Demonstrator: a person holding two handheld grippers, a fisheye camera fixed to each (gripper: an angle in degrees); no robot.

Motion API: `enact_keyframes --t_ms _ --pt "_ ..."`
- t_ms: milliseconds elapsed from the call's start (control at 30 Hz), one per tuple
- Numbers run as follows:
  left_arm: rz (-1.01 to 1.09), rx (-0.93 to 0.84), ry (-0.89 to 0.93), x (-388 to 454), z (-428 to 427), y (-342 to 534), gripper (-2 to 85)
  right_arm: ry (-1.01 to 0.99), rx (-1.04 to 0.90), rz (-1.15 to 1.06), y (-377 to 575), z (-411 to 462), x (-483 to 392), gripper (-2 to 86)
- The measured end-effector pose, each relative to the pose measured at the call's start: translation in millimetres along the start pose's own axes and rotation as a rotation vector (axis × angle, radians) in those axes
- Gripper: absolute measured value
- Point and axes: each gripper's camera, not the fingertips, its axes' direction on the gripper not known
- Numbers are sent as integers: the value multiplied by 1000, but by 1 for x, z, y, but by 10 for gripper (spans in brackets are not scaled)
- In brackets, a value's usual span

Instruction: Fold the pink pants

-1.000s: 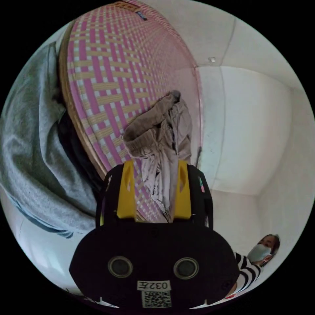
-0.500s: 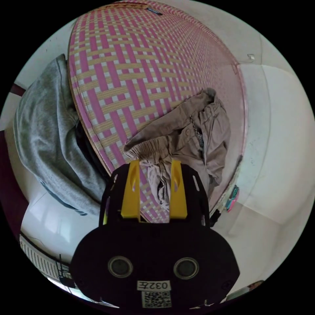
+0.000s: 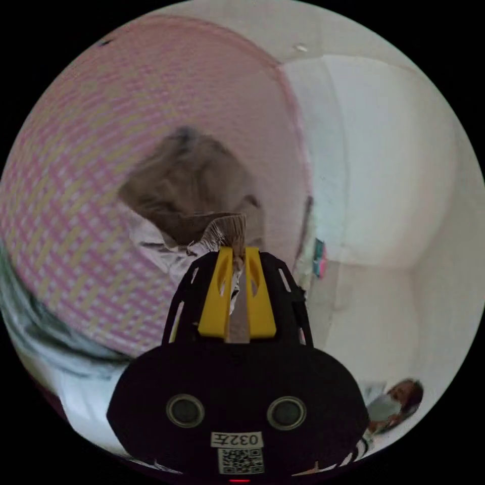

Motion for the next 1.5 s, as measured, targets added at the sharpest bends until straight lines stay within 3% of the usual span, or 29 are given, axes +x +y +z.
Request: enact_keyframes --t_ms 100,167,267,367,433,533,667,733,900,1067,1167,1300,1500 --pt "344 109 226 64 -44 1 1 -75 51 -95 3 -17 -27 -7" --pt "471 125 225 69 -79 9 1 -99 67 -146 11 -24 -36 -8" --pt "315 30 73 5 -112 16 5 -128 73 -159 28 -25 -28 -8" --pt "-115 -127 -163 -107 -105 38 8 -125 6 -139 44 0 -6 -8" --pt "-340 -133 -258 -174 -89 68 3 -74 -39 -94 54 28 12 -8" --pt "-462 -78 -275 -214 -81 95 2 7 -82 -42 62 56 26 -8" --pt "-413 -41 -193 -222 -91 96 3 131 -149 -36 70 79 28 -9" --pt "-287 -75 -159 -213 -97 86 9 161 -154 -36 79 90 30 -8" --pt "-367 -208 -296 -223 -84 83 24 255 -202 77 91 134 65 4" --pt "-454 -86 -353 -218 -97 92 47 306 -89 131 100 152 73 72" --pt "-509 74 -389 -209 -118 106 43 446 58 96 102 147 57 73" --pt "-322 226 -434 -165 -108 96 27 357 48 -78 83 193 28 72" --pt "-101 89 -264 -120 -11 38 24 298 -141 -253 39 338 -9 80"
